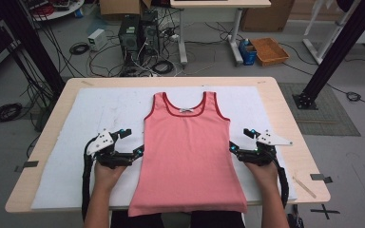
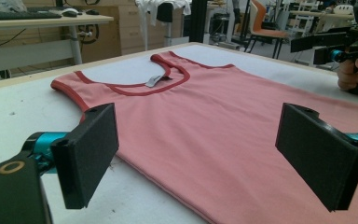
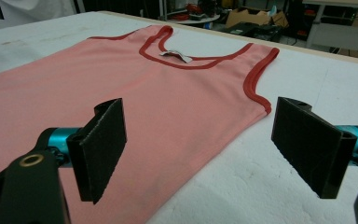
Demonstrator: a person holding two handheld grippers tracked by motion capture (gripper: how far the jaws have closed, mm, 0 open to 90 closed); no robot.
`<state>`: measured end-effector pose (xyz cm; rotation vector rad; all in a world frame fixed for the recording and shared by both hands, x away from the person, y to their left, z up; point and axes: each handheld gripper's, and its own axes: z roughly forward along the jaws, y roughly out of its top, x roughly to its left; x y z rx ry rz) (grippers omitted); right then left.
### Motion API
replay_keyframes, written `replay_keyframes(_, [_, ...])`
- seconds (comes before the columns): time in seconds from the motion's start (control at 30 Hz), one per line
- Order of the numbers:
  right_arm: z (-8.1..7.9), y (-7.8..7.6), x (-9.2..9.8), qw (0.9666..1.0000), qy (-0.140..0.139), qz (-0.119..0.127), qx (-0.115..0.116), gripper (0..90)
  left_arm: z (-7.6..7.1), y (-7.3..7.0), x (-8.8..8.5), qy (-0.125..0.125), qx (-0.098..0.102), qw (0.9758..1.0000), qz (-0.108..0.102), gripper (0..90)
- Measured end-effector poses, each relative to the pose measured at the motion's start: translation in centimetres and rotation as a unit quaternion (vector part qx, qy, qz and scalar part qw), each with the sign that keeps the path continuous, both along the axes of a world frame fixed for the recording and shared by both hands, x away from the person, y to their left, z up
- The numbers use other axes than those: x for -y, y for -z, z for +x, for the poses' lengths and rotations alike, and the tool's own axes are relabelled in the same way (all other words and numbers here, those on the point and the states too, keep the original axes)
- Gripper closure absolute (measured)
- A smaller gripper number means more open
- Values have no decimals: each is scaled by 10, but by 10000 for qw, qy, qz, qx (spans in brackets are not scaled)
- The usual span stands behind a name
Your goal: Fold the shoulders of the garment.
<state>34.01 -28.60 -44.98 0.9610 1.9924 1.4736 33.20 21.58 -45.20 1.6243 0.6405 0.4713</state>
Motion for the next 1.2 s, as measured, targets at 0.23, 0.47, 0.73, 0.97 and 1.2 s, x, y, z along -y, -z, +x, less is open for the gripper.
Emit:
replay_keyframes(0.23, [0, 0, 0, 10000, 3, -40, 38, 179, 0, 0, 0, -13, 32, 10000, 11, 132])
replay_keyframes(0.47, [0, 0, -1, 10000, 4, -52, 28, 179, 0, 0, 0, -7, 21, 10000, 2, 132])
replay_keyframes(0.73, [6, -17, -1, 9999, 38, -141, -6, 179, 0, 0, 0, -1, 16, 10000, -3, 132])
replay_keyframes(0.97, [47, -83, -22, 9993, -26, -369, -115, 179, 0, 0, 0, -1, 22, 10000, -2, 132])
replay_keyframes(1.2, [101, -111, -42, 9968, 75, -618, -503, 179, 0, 0, -1, -7, 1, 10000, -19, 132])
